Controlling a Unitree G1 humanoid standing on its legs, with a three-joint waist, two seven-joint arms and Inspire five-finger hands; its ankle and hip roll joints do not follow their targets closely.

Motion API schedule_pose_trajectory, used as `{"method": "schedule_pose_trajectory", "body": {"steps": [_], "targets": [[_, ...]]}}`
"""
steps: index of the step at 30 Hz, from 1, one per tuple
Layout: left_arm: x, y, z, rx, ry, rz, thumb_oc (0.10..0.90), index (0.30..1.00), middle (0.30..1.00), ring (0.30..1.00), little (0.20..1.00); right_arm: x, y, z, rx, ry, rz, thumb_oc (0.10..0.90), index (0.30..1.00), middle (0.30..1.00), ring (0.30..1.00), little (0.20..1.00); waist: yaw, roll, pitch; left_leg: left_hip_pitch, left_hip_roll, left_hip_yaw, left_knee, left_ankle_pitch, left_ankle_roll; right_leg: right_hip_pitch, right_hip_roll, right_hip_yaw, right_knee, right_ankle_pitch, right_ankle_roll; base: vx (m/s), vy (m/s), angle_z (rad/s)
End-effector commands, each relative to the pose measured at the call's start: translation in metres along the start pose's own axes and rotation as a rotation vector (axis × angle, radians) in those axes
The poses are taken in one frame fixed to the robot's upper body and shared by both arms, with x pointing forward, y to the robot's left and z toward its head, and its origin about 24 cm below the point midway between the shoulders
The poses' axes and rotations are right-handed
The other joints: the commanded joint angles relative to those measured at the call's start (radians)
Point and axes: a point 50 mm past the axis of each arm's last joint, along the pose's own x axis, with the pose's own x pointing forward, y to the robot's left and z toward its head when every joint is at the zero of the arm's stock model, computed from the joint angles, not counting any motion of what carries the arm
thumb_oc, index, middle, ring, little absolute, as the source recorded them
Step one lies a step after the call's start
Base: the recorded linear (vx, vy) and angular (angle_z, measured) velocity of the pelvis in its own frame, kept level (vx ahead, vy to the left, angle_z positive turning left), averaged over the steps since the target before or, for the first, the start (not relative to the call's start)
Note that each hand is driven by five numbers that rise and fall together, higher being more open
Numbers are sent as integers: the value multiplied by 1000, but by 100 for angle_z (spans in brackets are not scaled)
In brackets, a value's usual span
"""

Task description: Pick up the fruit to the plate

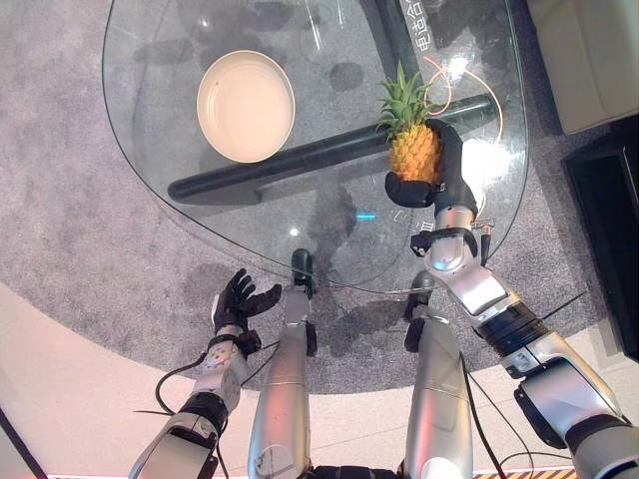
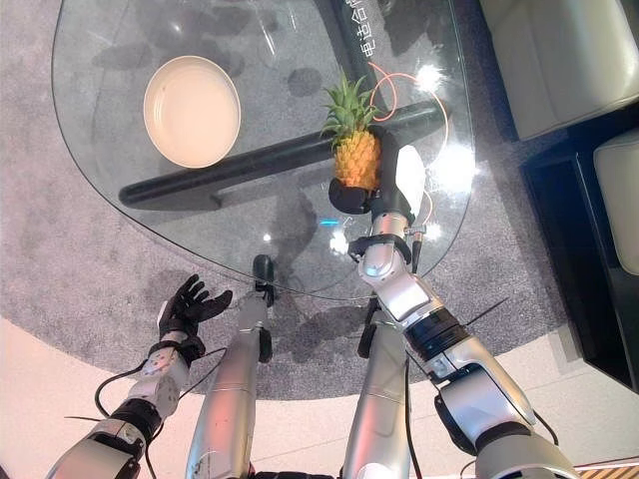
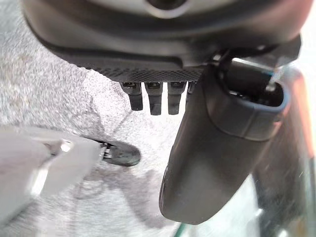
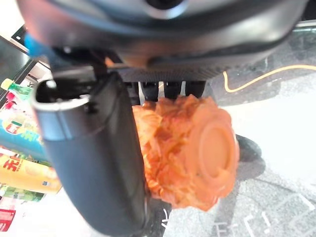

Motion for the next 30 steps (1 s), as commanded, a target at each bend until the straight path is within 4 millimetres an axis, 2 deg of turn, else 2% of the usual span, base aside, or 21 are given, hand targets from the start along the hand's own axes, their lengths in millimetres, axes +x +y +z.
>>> {"method": "schedule_pose_trajectory", "body": {"steps": [1, 3, 6, 11, 17, 20, 26, 27, 30], "targets": [[2, 27, 25, -256, -144, 148, 800, 900, 900, 900, 900, -2, -14, -9, -96, -59, -85, 100, 300, 300, 300, 200, 16, 23, -14, 9, -69, 21, 109, -122, 32, 23, 49, -50, -152, 108, -15, 0, 0, 0], [3, 28, 34, -327, -189, 165, 800, 900, 900, 900, 900, -2, -15, -6, -96, -86, -110, 100, 300, 300, 300, 200, 15, 24, -14, 12, -69, 21, 105, -120, 32, 24, 50, -47, -151, 106, -15, 0, 0, 0], [7, 27, 69, -486, -331, 208, 800, 900, 900, 900, 900, -1, -24, 5, -112, -178, -194, 100, 300, 300, 300, 200, 10, 28, -14, 20, -72, 19, 99, -120, 31, 27, 50, -42, -147, 100, -15, -22, 4, 2], [8, 26, 110, -610, -490, 281, 800, 900, 900, 900, 900, 0, -34, 25, -133, -327, -288, 100, 300, 300, 300, 200, 2, 29, -14, 28, -73, 23, 94, -121, 29, 34, 53, -39, -148, 92, -17, 0, 0, 0], [3, 25, 140, -714, -623, 326, 800, 900, 900, 900, 900, 0, -42, 42, -169, -461, -346, 100, 300, 300, 300, 200, -5, 32, -14, 32, -73, 28, 88, -123, 26, 40, 55, -33, -154, 84, -21, -12, 9, -2], [-1, 22, 158, -731, -709, 313, 800, 900, 900, 900, 900, 0, -45, 47, -175, -518, -350, 100, 300, 300, 300, 200, -7, 34, -14, 39, -73, 32, 82, -123, 24, 47, 54, -32, -161, 81, -23, 0, 0, 0], [-16, 2, 189, -689, -872, 210, 800, 900, 900, 900, 900, -3, -49, 52, -181, -595, -353, 100, 300, 300, 300, 200, -7, 35, -14, 43, -70, 35, 77, -128, 21, 57, 51, -33, -171, 79, -22, -5, 2, 0], [-21, -7, 198, -678, -911, 165, 800, 900, 900, 900, 900, -4, -50, 54, -180, -614, -356, 100, 300, 300, 300, 200, -6, 35, -14, 46, -71, 35, 75, -129, 20, 62, 49, -34, -175, 79, -20, 0, 0, 0], [-31, -24, 207, -644, -977, 67, 800, 900, 900, 900, 900, -7, -51, 57, -172, -652, -360, 100, 300, 300, 300, 200, -2, 33, -14, 46, -69, 36, 72, -131, 20, 67, 47, -39, -184, 82, -18, -5, -12, 0]]}}
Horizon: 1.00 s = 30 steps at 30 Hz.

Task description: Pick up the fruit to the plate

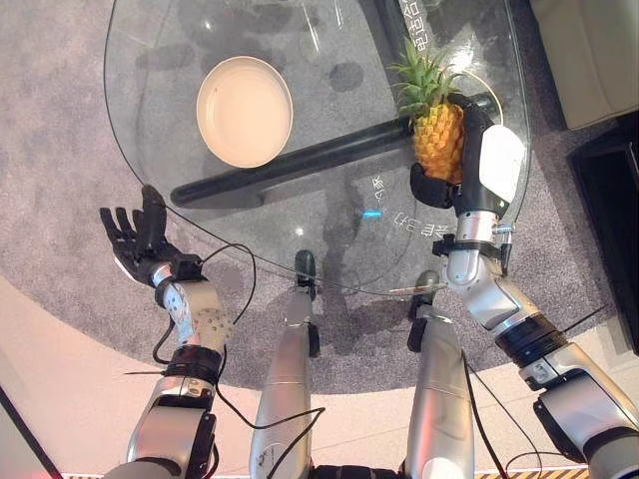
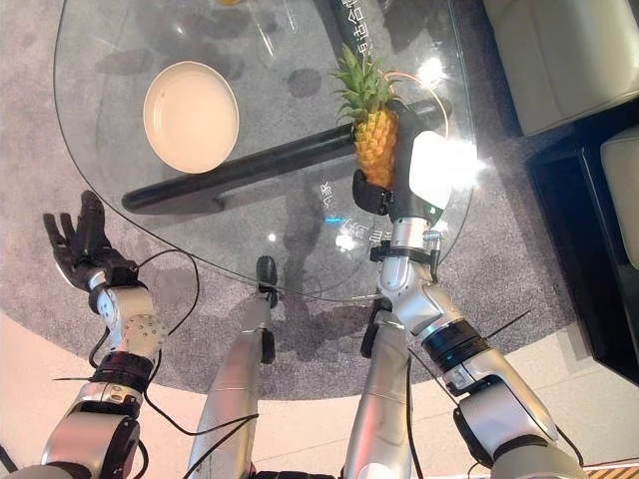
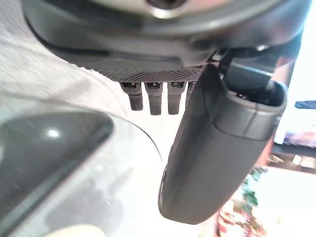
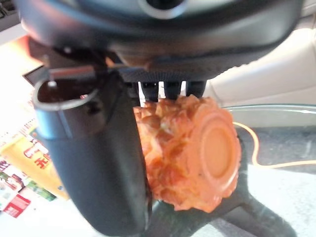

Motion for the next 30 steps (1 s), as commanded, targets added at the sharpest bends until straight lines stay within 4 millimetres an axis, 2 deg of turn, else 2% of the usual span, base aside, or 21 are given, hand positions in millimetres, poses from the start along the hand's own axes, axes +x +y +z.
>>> {"method": "schedule_pose_trajectory", "body": {"steps": [1, 7, 15, 30], "targets": [[6, -47, 42, -19, -260, -257, 800, 900, 900, 900, 900, 23, -41, 53, 104, -329, -247, 100, 300, 300, 300, 200, -4, 21, -18, 22, -66, 20, 88, -137, 26, 67, 49, -62, -192, 86, -18, -12, -39, 0], [-17, -86, 35, -21, -178, -535, 800, 900, 900, 900, 900, 23, -46, 65, 134, -408, -247, 100, 300, 300, 300, 200, 0, 18, -18, 24, -66, 18, 79, -138, 30, 76, 48, -70, -206, 96, -11, -7, -21, 0], [-38, -118, 27, -37, -54, -781, 800, 900, 900, 900, 900, 23, -51, 81, 159, -494, -229, 100, 300, 300, 300, 200, -6, 19, -18, 26, -67, 24, 70, -129, 33, 80, 46, -69, -225, 115, -5, 0, 0, 0], [-68, -163, -1, -111, 235, -959, 800, 900, 900, 900, 900, 27, -46, 114, 202, -601, -128, 100, 300, 300, 300, 200, -26, 9, -18, 43, -67, 37, 45, -119, 35, 99, 46, -67, -261, 139, 6, 0, 0, 0]]}}
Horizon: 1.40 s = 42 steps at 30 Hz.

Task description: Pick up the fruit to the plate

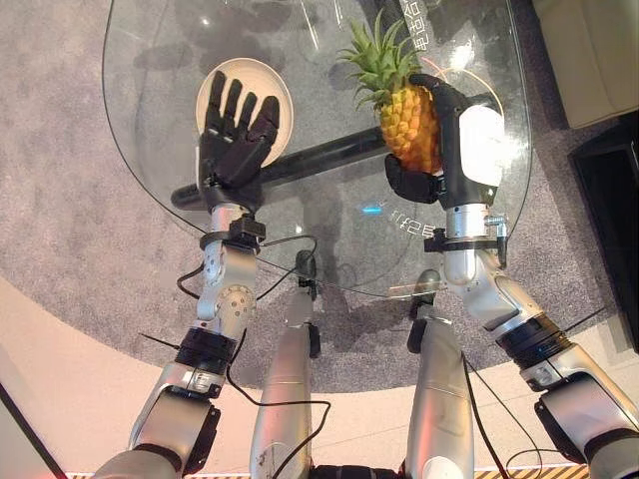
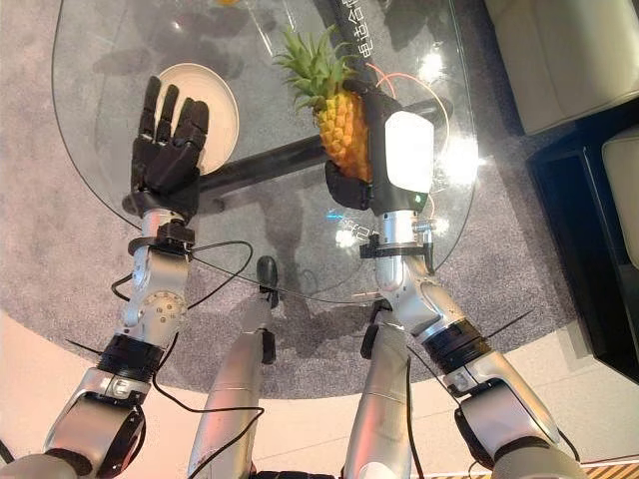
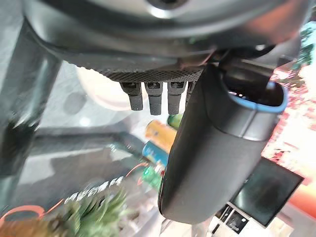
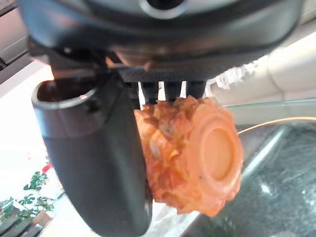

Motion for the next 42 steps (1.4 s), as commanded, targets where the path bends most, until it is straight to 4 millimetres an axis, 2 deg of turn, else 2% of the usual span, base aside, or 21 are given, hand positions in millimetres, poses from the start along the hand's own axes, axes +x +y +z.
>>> {"method": "schedule_pose_trajectory", "body": {"steps": [1, 13, 26, 42], "targets": [[17, -54, 32, -52, -130, -237, 800, 900, 900, 900, 900, 39, -39, 80, 132, -402, -170, 100, 300, 300, 300, 200, -18, 7, -19, 31, -67, 30, 62, -120, 32, 82, 45, -67, -226, 126, -3, 0, 0, 0], [15, -67, 16, -110, -25, -273, 800, 900, 900, 900, 900, 37, -30, 102, 164, -476, -68, 100, 300, 300, 300, 200, -15, 6, -19, 46, -71, 31, 53, -123, 30, 102, 39, -77, -241, 125, -2, 0, 0, 0], [16, -83, 10, -128, 14, -301, 800, 900, 900, 900, 900, 37, -28, 122, 206, -529, -22, 100, 300, 300, 300, 200, -11, 4, -19, 40, -73, 30, 45, -110, 31, 101, 39, -82, -254, 139, -1, 0, 0, 0], [11, -93, 5, -217, 52, -348, 800, 900, 900, 900, 900, 29, -18, 137, 236, -571, 80, 100, 300, 300, 300, 200, -5, 2, -19, 48, -76, 29, 47, -114, 31, 111, 35, -92, -254, 136, -1, 0, 0, 0]]}}
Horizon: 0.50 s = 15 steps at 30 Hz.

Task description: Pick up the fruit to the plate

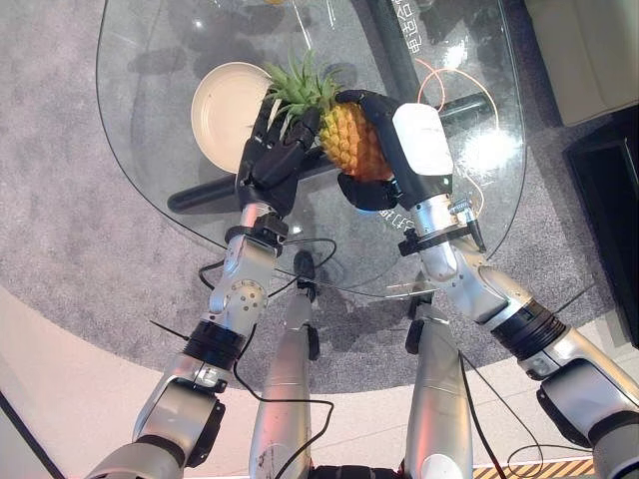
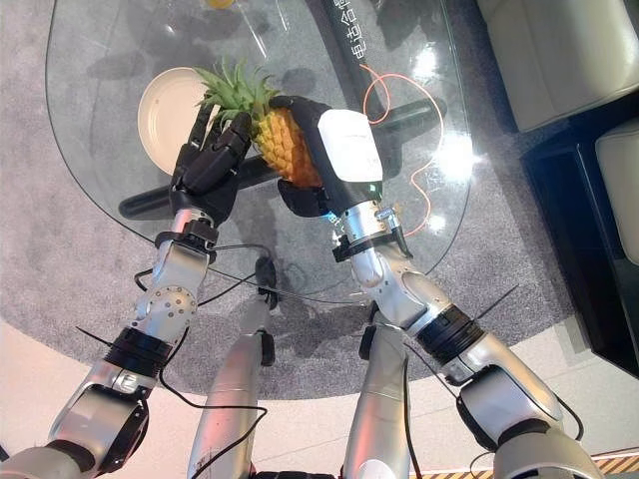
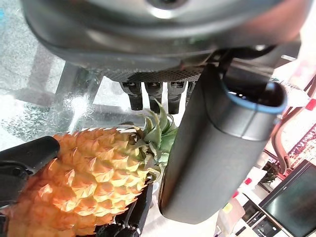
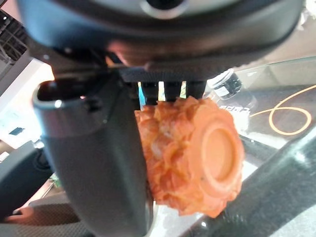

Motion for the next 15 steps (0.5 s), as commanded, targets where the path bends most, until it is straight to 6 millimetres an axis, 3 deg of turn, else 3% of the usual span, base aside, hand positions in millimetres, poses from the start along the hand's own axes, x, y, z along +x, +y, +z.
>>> {"method": "schedule_pose_trajectory", "body": {"steps": [1, 15], "targets": [[6, -83, 18, -81, -95, -356, 800, 900, 900, 900, 900, 30, -38, 91, 141, -415, -144, 100, 300, 300, 300, 200, 8, 2, -19, 34, -74, 27, 65, -117, 27, 91, 35, -89, -226, 127, -7, 0, 0, 0], [2, -85, 27, -213, -182, -345, 800, 900, 900, 900, 900, 25, -28, 106, 162, -493, -32, 100, 300, 300, 300, 200, 17, -1, -19, 30, -78, 19, 70, -117, 27, 92, 33, -96, -221, 124, -10, 0, 0, 0]]}}
